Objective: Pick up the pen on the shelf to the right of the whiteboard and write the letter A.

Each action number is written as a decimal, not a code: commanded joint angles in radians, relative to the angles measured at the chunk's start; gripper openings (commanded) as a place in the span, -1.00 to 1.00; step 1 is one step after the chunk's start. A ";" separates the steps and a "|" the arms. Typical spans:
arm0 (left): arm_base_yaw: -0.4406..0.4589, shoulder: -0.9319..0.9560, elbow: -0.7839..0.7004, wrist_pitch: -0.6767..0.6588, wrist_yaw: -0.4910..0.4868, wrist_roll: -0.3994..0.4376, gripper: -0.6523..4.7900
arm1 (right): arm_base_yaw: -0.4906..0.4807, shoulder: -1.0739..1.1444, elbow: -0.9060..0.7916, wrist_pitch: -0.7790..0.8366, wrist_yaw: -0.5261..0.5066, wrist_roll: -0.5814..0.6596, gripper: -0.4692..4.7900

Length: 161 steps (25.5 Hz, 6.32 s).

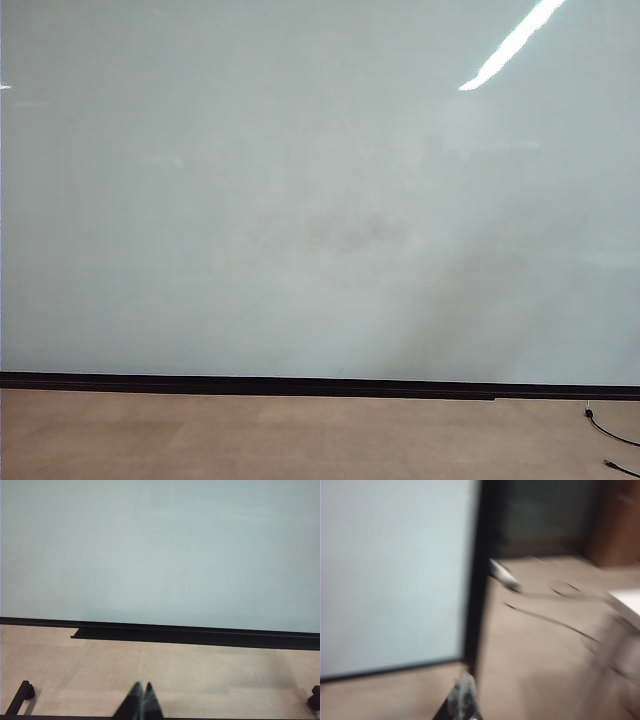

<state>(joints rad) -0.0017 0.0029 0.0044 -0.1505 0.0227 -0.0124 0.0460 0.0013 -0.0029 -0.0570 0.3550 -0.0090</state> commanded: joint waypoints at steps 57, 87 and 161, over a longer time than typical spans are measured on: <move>0.000 0.000 0.002 0.008 0.000 0.005 -0.78 | -0.273 0.330 0.086 0.296 -0.223 0.038 0.84; 0.000 0.000 0.002 0.009 0.000 0.005 -0.78 | -0.529 1.208 0.086 1.226 -0.651 -0.072 0.97; 0.000 0.000 0.002 0.009 0.000 0.004 -0.78 | -0.602 2.012 0.684 1.472 -1.088 0.153 0.40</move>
<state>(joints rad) -0.0017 0.0029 0.0044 -0.1505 0.0227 -0.0124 -0.5533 2.0190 0.6807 1.3983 -0.7174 0.1368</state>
